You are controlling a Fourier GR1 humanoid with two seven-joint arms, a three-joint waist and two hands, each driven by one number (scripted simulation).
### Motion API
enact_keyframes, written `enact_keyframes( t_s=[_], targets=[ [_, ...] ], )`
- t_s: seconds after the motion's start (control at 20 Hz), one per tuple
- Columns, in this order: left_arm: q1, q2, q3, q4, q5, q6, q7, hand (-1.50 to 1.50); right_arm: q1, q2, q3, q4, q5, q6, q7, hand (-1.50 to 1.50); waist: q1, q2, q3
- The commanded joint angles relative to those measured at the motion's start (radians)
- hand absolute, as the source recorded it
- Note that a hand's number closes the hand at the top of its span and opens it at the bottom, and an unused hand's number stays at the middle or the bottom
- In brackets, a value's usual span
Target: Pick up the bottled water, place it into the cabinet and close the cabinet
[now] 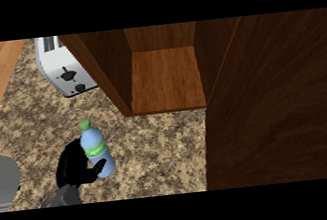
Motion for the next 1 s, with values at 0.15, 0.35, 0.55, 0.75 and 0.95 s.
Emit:
enact_keyframes(
  t_s=[0.15,0.35,0.55,0.75,0.95],
  targets=[
    [0.024,0.036,0.012,0.012,-0.017,-0.114,-0.036,1.5,0.008,-0.009,0.011,0.0,0.003,-0.007,-0.012,-1.5,0.004,0.001,-0.001],
    [-0.048,0.059,0.062,0.023,0.041,-0.146,0.049,1.5,-0.048,0.007,0.014,-0.029,-0.002,-0.049,0.072,-1.5,0.004,0.003,-0.002],
    [-0.015,0.029,0.044,-0.127,0.063,-0.093,0.157,1.5,-0.027,0.009,0.027,0.009,0.03,-0.05,0.009,-1.5,0.011,-0.001,-0.001],
    [0.106,0.028,0.032,-0.314,0.099,-0.07,0.236,1.5,-0.006,-0.048,-0.033,-0.002,-0.057,0.012,-0.011,-1.5,0.016,-0.003,0.0],
    [0.138,0.015,-0.006,-0.516,0.115,0.031,0.379,1.5,-0.019,-0.026,0.024,0.032,0.007,-0.008,-0.016,-1.5,0.017,-0.004,0.0]
  ],
)
